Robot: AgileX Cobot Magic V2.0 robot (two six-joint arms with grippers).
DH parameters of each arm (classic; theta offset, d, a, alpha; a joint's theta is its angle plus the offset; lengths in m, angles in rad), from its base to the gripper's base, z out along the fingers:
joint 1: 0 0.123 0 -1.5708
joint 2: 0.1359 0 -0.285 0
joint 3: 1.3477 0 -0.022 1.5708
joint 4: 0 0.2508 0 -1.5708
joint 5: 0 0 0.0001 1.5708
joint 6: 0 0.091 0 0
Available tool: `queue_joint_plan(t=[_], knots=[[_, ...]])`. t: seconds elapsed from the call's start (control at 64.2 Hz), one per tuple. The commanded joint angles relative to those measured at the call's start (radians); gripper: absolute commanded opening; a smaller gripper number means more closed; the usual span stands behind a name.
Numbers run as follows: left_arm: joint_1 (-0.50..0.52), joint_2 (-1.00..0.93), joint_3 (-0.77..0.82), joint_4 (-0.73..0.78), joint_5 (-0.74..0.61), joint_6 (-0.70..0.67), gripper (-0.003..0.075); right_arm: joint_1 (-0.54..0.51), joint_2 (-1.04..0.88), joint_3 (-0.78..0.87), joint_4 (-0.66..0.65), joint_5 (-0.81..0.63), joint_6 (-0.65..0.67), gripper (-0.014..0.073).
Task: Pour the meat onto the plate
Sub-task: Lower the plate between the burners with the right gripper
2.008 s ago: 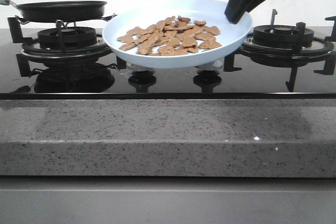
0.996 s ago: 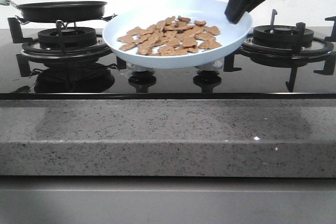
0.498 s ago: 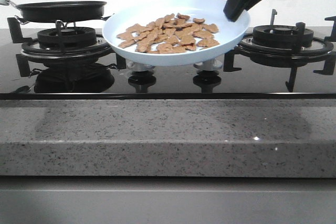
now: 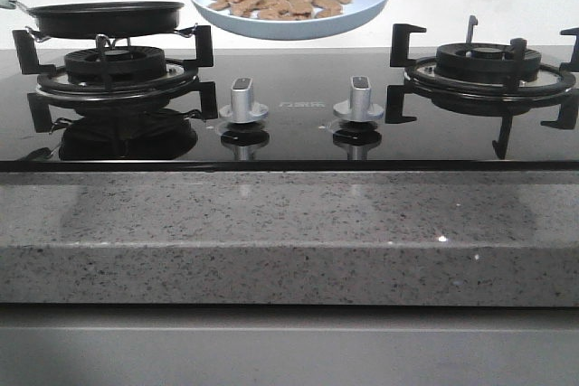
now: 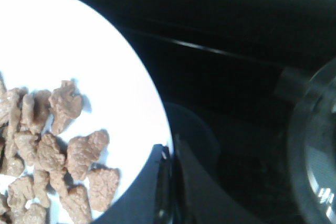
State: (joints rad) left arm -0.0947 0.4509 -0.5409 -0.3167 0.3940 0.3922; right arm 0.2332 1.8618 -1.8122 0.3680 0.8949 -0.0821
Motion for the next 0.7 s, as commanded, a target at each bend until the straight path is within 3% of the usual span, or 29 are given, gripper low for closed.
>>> queue_joint_plan(t=[0.0,0.467,0.576,0.685], knots=[[-0.007,0.003,-0.028,-0.018,-0.084,-0.01,-0.002,-0.02,0.021,-0.103,0.033,-0.008,0.006,-0.0069],[-0.007,0.003,-0.028,-0.02,-0.084,-0.01,-0.002,-0.046,0.154,-0.15,0.004,0.079,0.006,-0.0058],[-0.007,0.003,-0.028,-0.02,-0.084,-0.01,-0.002,-0.046,0.154,-0.15,-0.003,0.083,0.006,0.0052],[-0.007,0.003,-0.028,-0.02,-0.084,-0.01,-0.002,-0.046,0.154,-0.15,-0.003,0.084,0.006,0.0232]])
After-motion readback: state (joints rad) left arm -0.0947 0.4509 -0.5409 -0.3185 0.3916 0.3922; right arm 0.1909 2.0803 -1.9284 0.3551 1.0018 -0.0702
